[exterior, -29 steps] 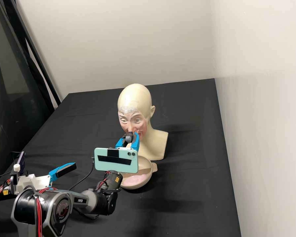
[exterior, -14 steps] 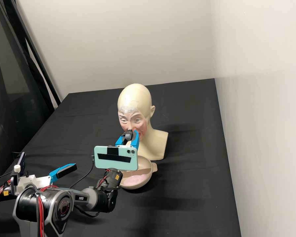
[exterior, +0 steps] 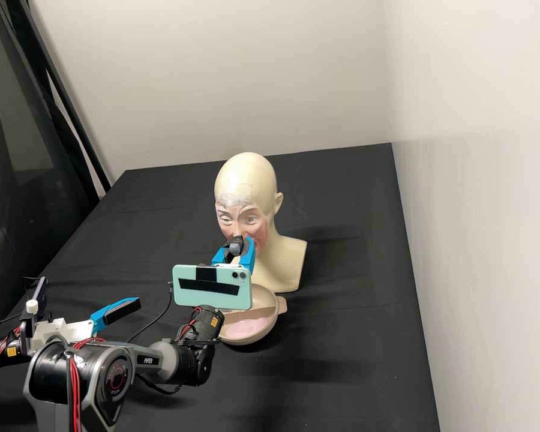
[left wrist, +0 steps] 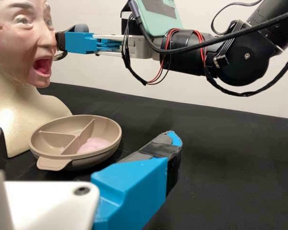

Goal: Feed the grandma with a spoon

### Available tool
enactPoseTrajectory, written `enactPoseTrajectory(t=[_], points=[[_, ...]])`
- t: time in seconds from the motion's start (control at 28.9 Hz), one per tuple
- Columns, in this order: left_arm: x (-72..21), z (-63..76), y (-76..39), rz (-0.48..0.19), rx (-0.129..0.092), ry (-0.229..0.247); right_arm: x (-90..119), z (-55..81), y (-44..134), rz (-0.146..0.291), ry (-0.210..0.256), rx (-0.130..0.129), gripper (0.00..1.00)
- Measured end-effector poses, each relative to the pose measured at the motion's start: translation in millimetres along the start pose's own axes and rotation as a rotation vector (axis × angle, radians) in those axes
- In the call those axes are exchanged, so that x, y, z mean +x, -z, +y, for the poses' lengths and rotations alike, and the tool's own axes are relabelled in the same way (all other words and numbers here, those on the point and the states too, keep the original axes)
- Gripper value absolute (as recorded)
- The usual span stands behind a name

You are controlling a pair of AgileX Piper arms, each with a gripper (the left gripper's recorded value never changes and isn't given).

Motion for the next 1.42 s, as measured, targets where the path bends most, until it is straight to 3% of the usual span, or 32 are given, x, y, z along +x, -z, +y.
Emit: enactPoseTrajectory(t=[0.31,0.79,0.9,1.04,1.42], points=[[0.0,0.0,0.0,0.000,0.000,0.000,-5,-3.2,-3.6,-0.020,0.019,0.001,0.00],[0.0,0.0,0.0,0.000,0.000,0.000,-19,-3.1,0.8,-0.029,0.049,0.063,0.00],[0.0,0.0,0.0,0.000,0.000,0.000,-19,-3.2,2.4,-0.020,0.054,0.059,0.00],[0.0,0.0,0.0,0.000,0.000,0.000,-20,-3.1,5.7,-0.020,0.065,0.084,0.00],[0.0,0.4,1.2,0.003,0.001,-0.001,-22,-13.7,16.9,0.000,0.119,0.086,0.00]])
